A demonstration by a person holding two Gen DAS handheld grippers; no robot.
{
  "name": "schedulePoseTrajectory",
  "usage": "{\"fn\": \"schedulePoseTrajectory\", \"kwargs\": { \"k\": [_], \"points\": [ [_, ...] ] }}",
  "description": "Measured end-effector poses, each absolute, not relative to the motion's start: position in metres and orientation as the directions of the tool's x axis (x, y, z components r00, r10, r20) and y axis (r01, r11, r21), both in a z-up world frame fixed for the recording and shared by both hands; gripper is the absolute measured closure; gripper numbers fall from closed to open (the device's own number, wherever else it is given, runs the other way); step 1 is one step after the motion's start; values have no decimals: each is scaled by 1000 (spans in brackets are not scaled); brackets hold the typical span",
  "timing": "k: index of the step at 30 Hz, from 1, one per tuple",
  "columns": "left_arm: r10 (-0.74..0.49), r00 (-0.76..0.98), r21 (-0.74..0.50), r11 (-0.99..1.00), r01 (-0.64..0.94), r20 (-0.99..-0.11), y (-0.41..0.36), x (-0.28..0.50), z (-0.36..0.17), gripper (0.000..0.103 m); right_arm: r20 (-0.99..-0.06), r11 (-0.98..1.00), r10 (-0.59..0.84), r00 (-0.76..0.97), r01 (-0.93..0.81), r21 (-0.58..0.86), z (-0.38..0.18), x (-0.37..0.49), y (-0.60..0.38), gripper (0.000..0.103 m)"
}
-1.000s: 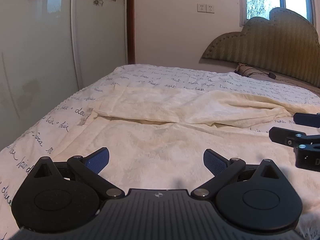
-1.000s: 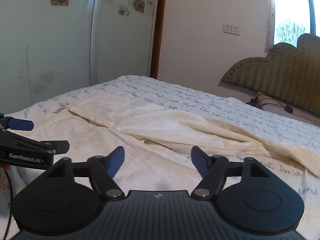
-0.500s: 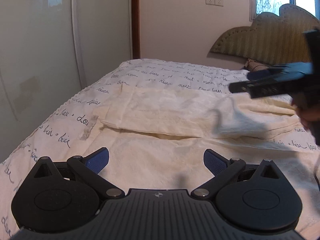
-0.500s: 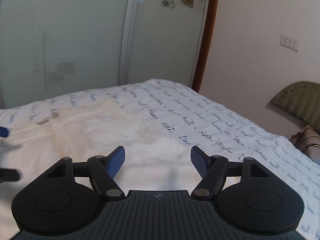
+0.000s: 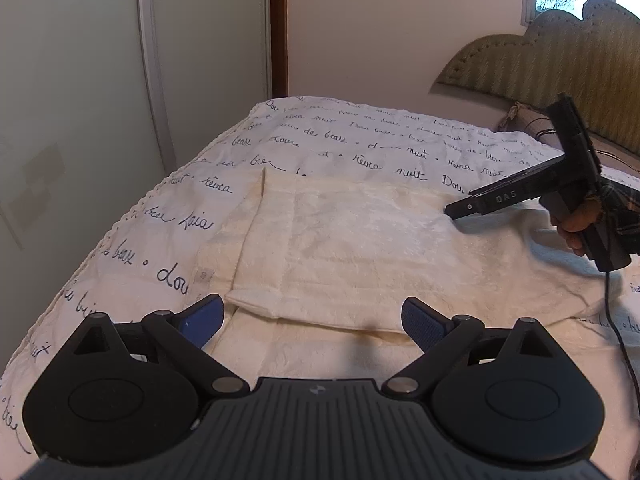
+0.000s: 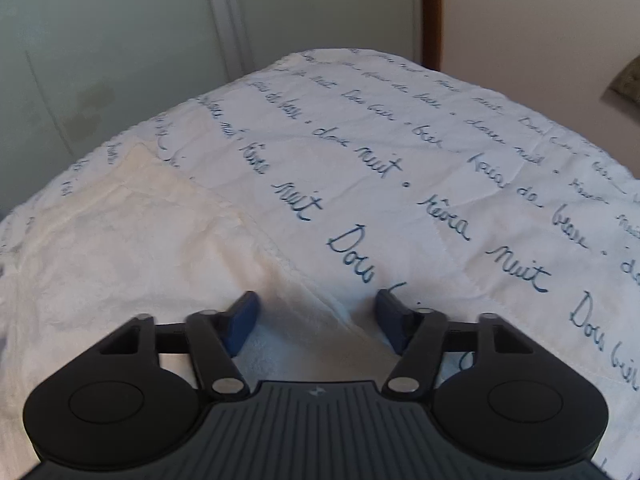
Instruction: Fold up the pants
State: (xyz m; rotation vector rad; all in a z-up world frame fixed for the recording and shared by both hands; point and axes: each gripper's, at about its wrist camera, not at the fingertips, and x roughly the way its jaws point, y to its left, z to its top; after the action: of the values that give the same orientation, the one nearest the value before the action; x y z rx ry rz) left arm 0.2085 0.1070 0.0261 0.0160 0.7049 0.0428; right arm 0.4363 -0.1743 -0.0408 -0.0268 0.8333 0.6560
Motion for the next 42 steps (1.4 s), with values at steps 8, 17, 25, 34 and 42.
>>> {"fn": "schedulePoseTrajectory", "kwargs": {
  "k": [8, 17, 25, 34, 42],
  "points": [
    [4, 765, -58, 997, -54, -644, 114, 228, 30, 6, -628, 794, 438, 643, -604, -64, -15, 381, -153, 91],
    [-209, 820, -506, 856, -111, -533, 162, 212, 39, 3, -502, 603, 458, 734, -671, -431, 31, 224, -101, 92],
    [-262, 818, -680, 706, -200, -512, 185, 242, 22, 2, -515, 597, 448, 731, -673, -437, 23, 162, -98, 92],
    [-249, 810, -766, 552, -331, -530, 216, 277, -1, 40, -459, 648, 376, 805, -583, -491, 4, 155, -82, 92],
    [-268, 833, -755, 608, -244, -485, 208, 251, 8, 98, -357, 720, 184, 916, -373, -585, -15, 148, -81, 81]
  ]
}}
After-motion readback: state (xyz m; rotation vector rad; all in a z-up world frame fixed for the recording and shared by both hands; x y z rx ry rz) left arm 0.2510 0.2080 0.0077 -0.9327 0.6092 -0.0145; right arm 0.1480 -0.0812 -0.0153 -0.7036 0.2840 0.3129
